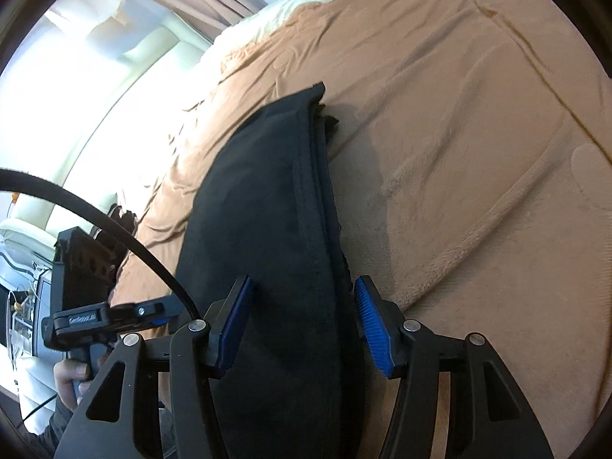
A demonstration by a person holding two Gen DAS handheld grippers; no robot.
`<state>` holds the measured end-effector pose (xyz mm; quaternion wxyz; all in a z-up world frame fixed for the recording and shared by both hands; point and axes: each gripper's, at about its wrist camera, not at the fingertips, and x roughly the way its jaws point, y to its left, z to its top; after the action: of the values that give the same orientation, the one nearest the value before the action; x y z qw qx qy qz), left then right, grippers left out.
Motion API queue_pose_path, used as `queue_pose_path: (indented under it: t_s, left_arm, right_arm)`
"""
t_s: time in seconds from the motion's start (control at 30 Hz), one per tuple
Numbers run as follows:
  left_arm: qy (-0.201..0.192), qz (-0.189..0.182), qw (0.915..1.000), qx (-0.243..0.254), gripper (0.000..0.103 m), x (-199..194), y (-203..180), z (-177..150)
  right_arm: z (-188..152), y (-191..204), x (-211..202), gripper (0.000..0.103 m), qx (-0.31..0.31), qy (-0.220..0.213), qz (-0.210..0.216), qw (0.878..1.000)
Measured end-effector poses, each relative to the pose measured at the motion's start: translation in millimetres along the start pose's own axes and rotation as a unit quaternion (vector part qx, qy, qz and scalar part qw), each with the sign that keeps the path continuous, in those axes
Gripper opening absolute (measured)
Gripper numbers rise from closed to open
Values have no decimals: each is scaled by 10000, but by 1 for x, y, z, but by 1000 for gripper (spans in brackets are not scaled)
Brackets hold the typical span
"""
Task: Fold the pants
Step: 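Grasp the folded pants bundle with both tools and lift it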
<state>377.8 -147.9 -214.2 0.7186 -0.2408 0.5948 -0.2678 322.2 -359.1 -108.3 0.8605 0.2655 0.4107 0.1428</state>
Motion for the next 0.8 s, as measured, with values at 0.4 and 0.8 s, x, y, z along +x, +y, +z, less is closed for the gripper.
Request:
queue_pose_path:
  t_s: [0.4,0.8]
  left_arm:
    - [-173,-13,9997,142,16,-24,-6,-7]
    - [-301,255,9992,66,16,-75,29,-16]
  right_arm:
    - [-2,8,7,38,76,80,76,9999]
    - [-31,39,11,36,24,443,416,9982]
